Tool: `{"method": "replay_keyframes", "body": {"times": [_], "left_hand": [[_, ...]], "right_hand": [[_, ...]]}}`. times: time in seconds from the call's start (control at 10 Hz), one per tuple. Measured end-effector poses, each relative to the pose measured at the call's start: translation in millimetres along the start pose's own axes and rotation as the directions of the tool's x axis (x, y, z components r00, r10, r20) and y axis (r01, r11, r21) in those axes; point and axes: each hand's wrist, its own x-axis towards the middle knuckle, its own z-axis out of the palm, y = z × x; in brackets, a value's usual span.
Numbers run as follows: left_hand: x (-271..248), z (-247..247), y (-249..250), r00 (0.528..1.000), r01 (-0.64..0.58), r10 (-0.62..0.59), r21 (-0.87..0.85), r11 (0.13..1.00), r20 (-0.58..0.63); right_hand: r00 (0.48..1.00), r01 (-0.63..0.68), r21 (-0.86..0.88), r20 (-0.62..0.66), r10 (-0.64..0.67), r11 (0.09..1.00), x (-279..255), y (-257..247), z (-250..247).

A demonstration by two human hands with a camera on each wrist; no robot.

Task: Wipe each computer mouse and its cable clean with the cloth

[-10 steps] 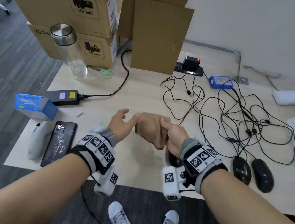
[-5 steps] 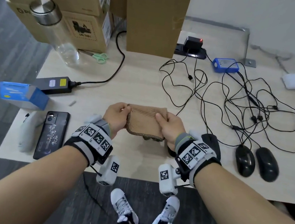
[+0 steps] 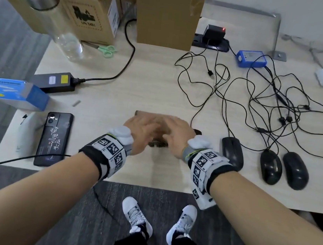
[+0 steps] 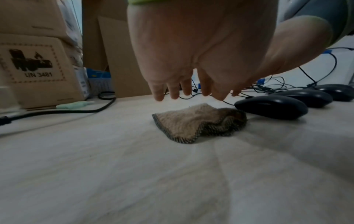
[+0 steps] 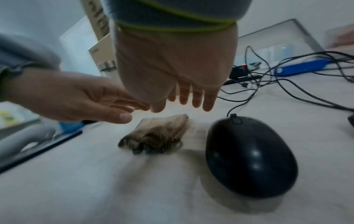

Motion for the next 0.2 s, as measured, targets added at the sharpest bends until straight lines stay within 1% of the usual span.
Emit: {"method": "replay_keyframes", "body": {"times": [0.1, 0.2], "left_hand": [[-9.6, 11.0, -3.9, 0.986, 0.066, -0.078, 0.084, 0.994, 0.149], [-9.1, 2.2, -2.3, 0.992, 0.075, -0.079, 0.044, 0.996, 0.096]], "right_hand": [[0.979, 0.064, -0.246, 0.203, -0.013, 0.967, -7.4, 1.7, 8.9], [0.978, 0.032, -0.209, 0.209, 0.013, 0.977, -10.4, 8.9, 9.4]]}}
